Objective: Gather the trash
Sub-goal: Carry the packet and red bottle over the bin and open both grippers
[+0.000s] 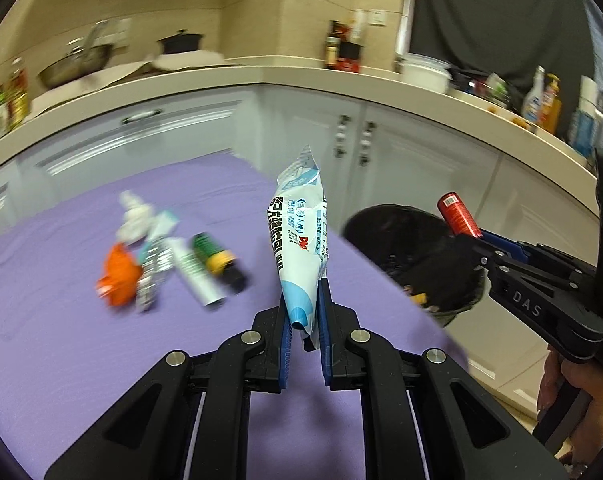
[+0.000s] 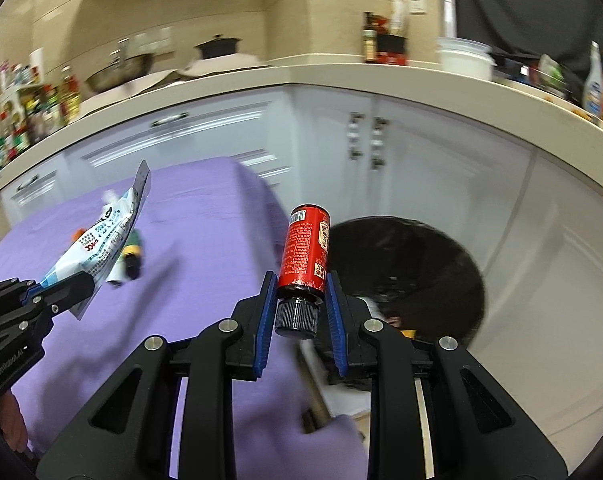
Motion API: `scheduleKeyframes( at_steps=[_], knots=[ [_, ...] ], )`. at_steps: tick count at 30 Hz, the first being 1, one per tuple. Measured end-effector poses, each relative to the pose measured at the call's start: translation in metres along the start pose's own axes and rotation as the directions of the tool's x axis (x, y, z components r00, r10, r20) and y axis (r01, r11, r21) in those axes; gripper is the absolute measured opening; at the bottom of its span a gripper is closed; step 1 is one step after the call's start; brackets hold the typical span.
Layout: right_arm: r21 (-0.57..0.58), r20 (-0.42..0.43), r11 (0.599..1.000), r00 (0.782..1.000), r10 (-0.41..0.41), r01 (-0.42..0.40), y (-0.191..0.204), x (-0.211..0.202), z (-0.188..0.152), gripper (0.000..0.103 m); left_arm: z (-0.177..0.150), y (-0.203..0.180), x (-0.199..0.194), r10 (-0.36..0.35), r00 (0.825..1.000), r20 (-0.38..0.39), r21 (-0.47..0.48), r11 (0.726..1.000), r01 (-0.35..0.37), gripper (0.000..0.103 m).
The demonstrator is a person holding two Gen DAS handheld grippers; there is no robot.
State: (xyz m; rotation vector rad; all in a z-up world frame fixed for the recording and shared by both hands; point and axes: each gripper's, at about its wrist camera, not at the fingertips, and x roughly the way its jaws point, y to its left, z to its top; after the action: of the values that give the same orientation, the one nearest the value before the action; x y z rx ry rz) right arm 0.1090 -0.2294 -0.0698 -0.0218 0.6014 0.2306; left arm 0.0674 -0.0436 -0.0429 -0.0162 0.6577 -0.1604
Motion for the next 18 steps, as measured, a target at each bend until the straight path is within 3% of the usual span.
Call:
scheduleKeyframes(
  at_steps=[11,18],
  knots=[
    [0.076,0.002,0.994,0.997,-0.078,0.077,-0.070,0.013,-0.004,0.024,0.024,-0.074,0.049,-0.065,0.998,-0.004,0.109,0.992,0.065,0.012],
    [0.104,-0.009,0.989,0.995,-0.101,0.102,-0.097,0.024,-0.007,0.024,0.028,-0.097,0.073,-0.073,0.997,-0.024,0.135,0.988,0.076,0.012]
  ],
)
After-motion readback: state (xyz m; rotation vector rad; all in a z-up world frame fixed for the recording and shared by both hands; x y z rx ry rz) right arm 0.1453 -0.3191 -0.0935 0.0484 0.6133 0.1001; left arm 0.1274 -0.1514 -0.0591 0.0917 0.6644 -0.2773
